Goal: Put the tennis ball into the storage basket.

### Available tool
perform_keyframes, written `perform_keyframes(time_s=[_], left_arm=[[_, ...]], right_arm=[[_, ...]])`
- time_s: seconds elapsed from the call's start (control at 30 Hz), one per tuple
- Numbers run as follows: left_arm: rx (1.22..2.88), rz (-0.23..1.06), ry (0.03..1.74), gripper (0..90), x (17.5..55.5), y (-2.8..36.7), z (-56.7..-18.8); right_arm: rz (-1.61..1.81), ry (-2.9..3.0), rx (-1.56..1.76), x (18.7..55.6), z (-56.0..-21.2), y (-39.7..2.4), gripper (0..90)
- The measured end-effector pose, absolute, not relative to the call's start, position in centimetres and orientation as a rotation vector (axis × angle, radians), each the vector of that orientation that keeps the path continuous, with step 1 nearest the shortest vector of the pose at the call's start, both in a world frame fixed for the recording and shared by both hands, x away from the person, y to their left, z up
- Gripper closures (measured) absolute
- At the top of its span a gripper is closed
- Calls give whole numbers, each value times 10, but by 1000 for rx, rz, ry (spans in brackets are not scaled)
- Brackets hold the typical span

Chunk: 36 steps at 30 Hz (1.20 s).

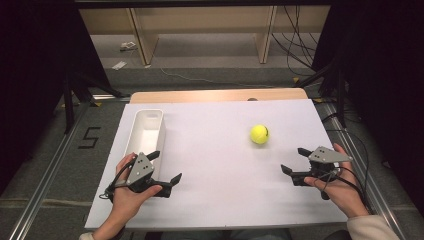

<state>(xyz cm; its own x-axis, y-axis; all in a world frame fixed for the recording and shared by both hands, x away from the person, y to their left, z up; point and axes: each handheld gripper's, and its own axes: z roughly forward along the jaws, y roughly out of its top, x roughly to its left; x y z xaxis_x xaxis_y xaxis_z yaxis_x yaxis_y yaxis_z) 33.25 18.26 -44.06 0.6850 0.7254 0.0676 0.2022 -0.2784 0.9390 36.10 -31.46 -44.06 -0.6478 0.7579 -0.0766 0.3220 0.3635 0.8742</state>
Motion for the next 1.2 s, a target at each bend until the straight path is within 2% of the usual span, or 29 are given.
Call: perform_keyframes(time_s=[0.43, 1.2], left_arm=[[1821, 604, 734, 0, 332, 182, -441], [1819, 602, 731, 0, 331, 182, -440]], right_arm=[[1218, 2138, 949, 365, -440, -312, 153], [1167, 2105, 1007, 404, -449, -289, 156]])
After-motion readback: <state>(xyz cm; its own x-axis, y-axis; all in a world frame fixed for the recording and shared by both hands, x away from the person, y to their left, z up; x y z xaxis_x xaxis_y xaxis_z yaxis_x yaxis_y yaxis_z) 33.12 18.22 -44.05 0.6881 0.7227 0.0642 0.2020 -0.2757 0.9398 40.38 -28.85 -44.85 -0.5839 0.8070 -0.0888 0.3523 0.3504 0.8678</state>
